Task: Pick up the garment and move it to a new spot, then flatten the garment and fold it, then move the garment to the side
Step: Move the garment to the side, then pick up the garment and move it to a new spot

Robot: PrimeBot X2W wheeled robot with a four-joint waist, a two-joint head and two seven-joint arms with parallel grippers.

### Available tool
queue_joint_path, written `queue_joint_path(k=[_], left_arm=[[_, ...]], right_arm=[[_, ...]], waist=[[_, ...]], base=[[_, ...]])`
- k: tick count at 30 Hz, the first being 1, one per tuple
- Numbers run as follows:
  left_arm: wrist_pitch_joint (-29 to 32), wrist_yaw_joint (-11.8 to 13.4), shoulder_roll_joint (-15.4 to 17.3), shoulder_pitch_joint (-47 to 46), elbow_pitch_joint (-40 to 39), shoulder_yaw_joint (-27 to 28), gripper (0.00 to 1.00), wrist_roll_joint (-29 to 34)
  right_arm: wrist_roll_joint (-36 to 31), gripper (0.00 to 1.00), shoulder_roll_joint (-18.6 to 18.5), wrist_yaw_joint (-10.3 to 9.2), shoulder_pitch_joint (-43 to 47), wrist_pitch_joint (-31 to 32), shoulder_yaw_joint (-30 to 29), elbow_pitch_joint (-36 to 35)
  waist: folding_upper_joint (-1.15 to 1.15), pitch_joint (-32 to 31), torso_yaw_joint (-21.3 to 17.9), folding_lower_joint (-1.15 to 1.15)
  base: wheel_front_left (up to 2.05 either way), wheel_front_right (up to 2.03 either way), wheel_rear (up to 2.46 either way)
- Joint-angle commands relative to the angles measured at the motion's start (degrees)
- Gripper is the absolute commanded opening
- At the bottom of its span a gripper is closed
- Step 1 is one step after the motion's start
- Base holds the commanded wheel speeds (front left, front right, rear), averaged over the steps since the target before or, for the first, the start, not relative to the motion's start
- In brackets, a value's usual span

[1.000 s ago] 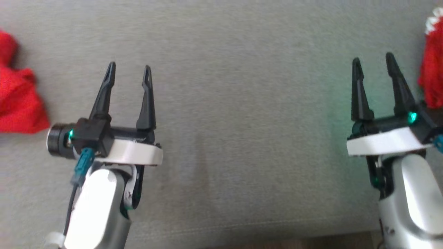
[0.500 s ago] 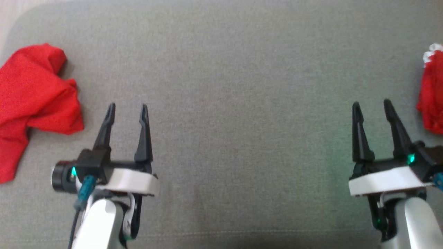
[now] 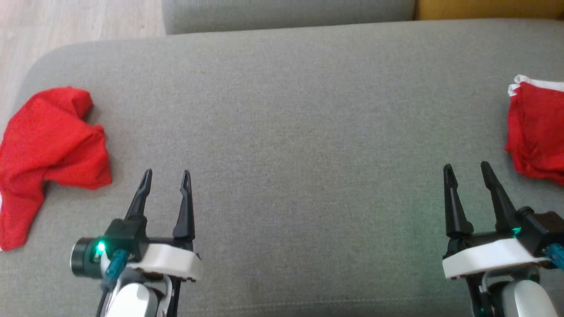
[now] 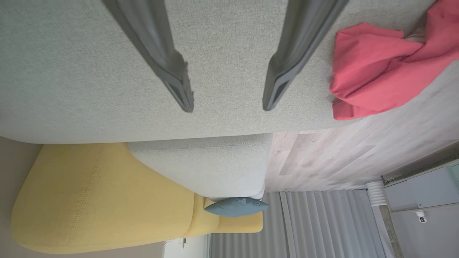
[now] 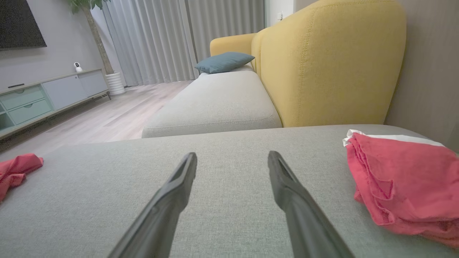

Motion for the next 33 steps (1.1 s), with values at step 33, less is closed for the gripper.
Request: queue_joint_path(k=[33], left_arm=[[0.1,0.7,1.8,-3.8,-2.4,0.7,1.00,-1.3]], right_arm=[[-0.6,1.00,-0.2,0.21,-0.5,2.4,0.9,-4.7]], waist=[[0.00,0.5,5.3,0.00]], base=[[0.00,0.00,0.00]])
